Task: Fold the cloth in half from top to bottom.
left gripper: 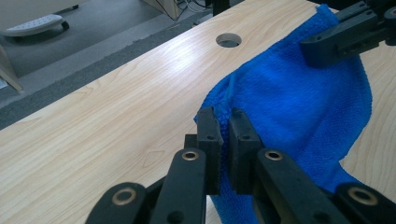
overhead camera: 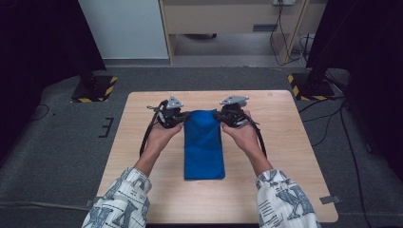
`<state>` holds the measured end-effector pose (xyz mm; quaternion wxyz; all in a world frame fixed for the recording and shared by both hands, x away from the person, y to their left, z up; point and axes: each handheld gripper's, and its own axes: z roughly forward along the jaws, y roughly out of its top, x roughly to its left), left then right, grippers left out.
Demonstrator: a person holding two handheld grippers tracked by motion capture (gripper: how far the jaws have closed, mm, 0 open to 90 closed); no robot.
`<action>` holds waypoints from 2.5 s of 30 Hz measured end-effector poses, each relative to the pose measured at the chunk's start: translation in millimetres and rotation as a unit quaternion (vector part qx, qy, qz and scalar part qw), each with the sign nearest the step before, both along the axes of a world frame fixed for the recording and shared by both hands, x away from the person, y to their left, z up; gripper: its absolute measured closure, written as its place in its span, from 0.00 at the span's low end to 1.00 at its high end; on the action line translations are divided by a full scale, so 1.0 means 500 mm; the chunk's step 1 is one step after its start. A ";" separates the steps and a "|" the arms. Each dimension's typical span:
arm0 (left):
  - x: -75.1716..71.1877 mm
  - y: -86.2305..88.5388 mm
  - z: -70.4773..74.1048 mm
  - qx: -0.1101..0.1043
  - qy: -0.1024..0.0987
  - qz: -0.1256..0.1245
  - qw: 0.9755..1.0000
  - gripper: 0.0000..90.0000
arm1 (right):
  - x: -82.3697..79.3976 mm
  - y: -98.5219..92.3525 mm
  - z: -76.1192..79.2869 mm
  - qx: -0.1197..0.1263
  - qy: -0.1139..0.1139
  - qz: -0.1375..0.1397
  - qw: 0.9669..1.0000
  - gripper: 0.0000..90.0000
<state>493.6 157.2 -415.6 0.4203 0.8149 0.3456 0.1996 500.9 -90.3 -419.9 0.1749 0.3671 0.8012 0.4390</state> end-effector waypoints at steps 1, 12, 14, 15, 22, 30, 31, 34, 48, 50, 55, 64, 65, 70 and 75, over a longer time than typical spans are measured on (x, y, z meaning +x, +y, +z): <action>0.000 -0.001 0.001 -0.001 -0.001 -0.001 1.000 0.95 | 0.000 -0.003 -0.001 0.003 0.001 0.000 1.000 0.97; -0.020 -0.006 0.007 0.008 -0.004 -0.016 1.000 0.95 | -0.013 -0.015 -0.012 0.014 0.000 0.011 1.000 0.97; -0.028 -0.004 0.007 0.009 -0.003 -0.021 1.000 0.95 | -0.018 -0.015 -0.016 0.012 0.000 0.015 1.000 0.97; -0.030 -0.003 0.007 0.007 -0.004 -0.022 1.000 0.95 | -0.021 -0.016 -0.017 0.012 0.000 0.017 1.000 0.97; -0.053 -0.003 -0.004 0.010 -0.001 -0.037 0.999 0.95 | -0.036 -0.014 -0.028 0.001 0.002 0.030 1.000 0.96; -0.070 -0.004 -0.009 0.003 -0.001 -0.049 0.999 0.95 | -0.054 -0.019 -0.043 -0.001 -0.001 0.039 0.999 0.96; -0.072 -0.004 -0.010 0.004 0.000 -0.051 0.999 0.95 | -0.056 -0.021 -0.044 -0.003 -0.001 0.041 0.999 0.96; -0.076 -0.004 -0.012 0.005 0.000 -0.054 0.999 0.95 | -0.061 -0.025 -0.046 -0.001 0.000 0.042 0.999 0.96; -0.095 0.005 -0.031 -0.003 0.014 -0.059 0.998 0.95 | -0.084 -0.025 -0.059 -0.005 0.001 0.058 0.998 0.96; -0.102 0.004 -0.036 -0.004 0.017 -0.062 0.998 0.95 | -0.088 -0.026 -0.060 -0.008 0.001 0.059 0.998 0.96; -0.118 0.002 -0.047 -0.005 0.021 -0.073 0.997 0.95 | -0.098 -0.029 -0.067 -0.014 0.003 0.066 0.998 0.94; -0.142 0.008 -0.063 -0.012 0.033 -0.084 0.996 0.94 | -0.126 -0.030 -0.082 -0.019 0.004 0.077 0.997 0.93; -0.144 0.008 -0.066 -0.015 0.035 -0.085 0.996 0.94 | -0.129 -0.031 -0.085 -0.018 0.005 0.078 0.997 0.93; -0.155 0.007 -0.084 -0.014 0.044 -0.091 0.995 0.94 | -0.141 -0.035 -0.098 -0.026 0.007 0.082 0.996 0.92; -0.166 0.004 -0.097 -0.019 0.053 -0.099 0.993 0.94 | -0.153 -0.034 -0.110 -0.031 0.007 0.086 0.996 0.91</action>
